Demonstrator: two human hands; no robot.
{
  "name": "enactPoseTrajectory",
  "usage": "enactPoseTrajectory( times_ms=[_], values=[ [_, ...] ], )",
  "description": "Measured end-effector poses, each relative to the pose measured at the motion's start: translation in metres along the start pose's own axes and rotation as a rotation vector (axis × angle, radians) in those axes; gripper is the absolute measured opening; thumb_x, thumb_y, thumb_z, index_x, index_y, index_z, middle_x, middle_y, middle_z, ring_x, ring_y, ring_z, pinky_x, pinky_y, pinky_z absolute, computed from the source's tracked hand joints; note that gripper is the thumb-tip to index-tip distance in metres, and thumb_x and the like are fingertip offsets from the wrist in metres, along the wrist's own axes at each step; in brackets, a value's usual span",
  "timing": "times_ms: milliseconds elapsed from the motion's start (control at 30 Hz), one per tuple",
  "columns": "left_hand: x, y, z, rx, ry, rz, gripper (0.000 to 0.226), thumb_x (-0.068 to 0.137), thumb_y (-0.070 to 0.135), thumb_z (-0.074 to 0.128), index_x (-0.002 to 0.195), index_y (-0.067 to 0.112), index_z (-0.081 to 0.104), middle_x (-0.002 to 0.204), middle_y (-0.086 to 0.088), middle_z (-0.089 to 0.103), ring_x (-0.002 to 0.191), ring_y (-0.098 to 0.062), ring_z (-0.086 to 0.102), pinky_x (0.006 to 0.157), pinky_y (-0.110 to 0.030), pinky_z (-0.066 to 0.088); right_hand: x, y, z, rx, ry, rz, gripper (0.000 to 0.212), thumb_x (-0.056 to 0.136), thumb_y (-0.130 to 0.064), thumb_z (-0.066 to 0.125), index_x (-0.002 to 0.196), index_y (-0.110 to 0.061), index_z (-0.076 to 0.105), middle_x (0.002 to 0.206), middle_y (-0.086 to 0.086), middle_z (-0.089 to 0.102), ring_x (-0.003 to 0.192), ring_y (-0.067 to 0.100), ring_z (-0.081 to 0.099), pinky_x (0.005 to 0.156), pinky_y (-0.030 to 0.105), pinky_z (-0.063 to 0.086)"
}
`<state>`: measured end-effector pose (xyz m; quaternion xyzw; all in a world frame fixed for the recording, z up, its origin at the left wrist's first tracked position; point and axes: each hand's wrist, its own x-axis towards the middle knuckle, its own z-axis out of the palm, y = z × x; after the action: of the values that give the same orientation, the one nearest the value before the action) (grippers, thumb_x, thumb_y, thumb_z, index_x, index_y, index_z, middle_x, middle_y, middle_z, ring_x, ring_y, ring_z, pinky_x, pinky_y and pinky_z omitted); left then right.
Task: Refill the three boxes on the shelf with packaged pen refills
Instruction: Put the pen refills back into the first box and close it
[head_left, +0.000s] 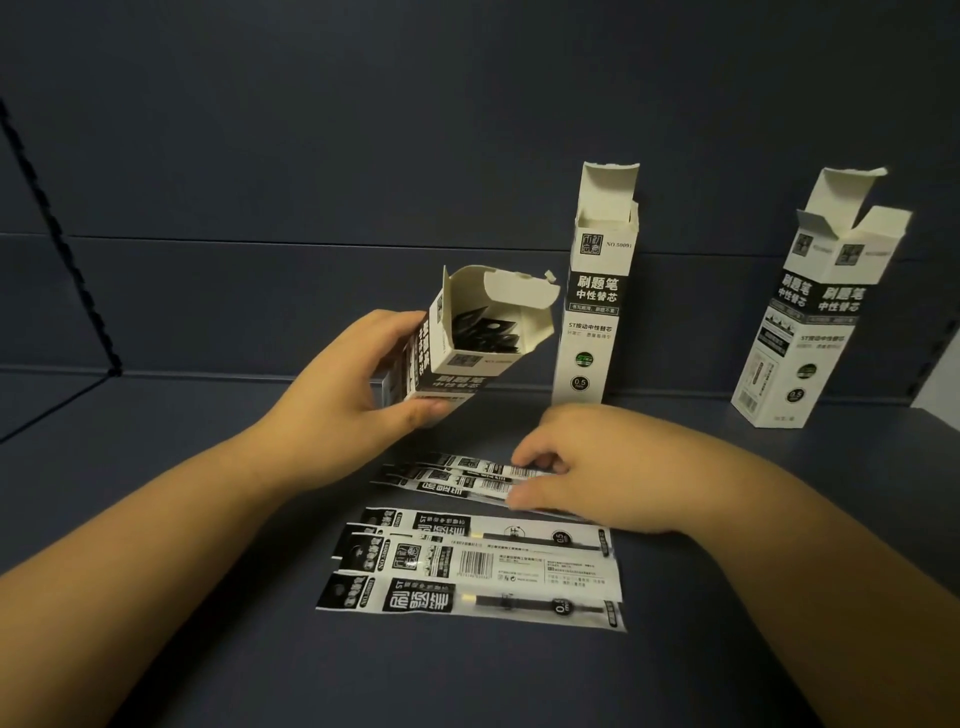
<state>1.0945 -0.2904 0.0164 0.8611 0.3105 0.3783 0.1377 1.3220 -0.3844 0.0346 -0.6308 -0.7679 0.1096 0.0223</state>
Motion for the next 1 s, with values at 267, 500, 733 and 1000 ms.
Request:
enactPoseTrajectory(
  times_ms=[267, 500, 733, 1000],
  values=[
    [0.000, 0.000, -0.001, 0.010, 0.001, 0.002, 0.062, 0.079, 0.040, 0.074, 0.134, 0.037, 0.048, 0.127, 0.023, 0.053, 0.120, 0.002, 0.053, 0.103, -0.027, 0.049, 0.002, -0.001, 0.003, -0.001, 0.004, -0.003, 0.035, 0.099, -0.039, 0.061, 0.131, -0.027, 0.066, 0.104, -0.012, 0.061, 0.092, 0.009, 0.060, 0.082, 0.027, 0.051],
    [0.000, 0.001, -0.001, 0.014, -0.001, 0.004, 0.061, 0.079, 0.039, 0.075, 0.133, 0.037, 0.048, 0.126, 0.024, 0.053, 0.121, 0.002, 0.054, 0.102, -0.026, 0.049, 0.003, 0.002, 0.005, 0.019, -0.011, 0.033, 0.025, 0.103, -0.034, 0.051, 0.108, -0.025, 0.074, 0.102, -0.002, 0.070, 0.093, 0.018, 0.066, 0.087, 0.042, 0.057],
    [0.000, 0.001, -0.001, 0.025, 0.000, -0.013, 0.062, 0.080, 0.037, 0.075, 0.136, 0.034, 0.049, 0.128, 0.024, 0.053, 0.121, 0.002, 0.053, 0.102, -0.026, 0.049, 0.000, 0.000, 0.002, 0.041, 0.051, 0.048, 0.022, 0.093, -0.021, 0.054, 0.096, -0.030, 0.075, 0.092, -0.005, 0.072, 0.083, 0.015, 0.067, 0.077, 0.041, 0.061],
    [0.000, 0.001, -0.002, -0.065, 0.043, -0.098, 0.063, 0.077, 0.044, 0.070, 0.134, 0.044, 0.042, 0.128, 0.022, 0.056, 0.119, 0.005, 0.055, 0.098, -0.017, 0.047, -0.006, 0.003, -0.010, 0.144, 0.238, 0.052, 0.015, 0.094, -0.031, 0.060, 0.095, -0.034, 0.075, 0.094, -0.013, 0.071, 0.085, 0.007, 0.066, 0.078, 0.035, 0.060]
  ],
)
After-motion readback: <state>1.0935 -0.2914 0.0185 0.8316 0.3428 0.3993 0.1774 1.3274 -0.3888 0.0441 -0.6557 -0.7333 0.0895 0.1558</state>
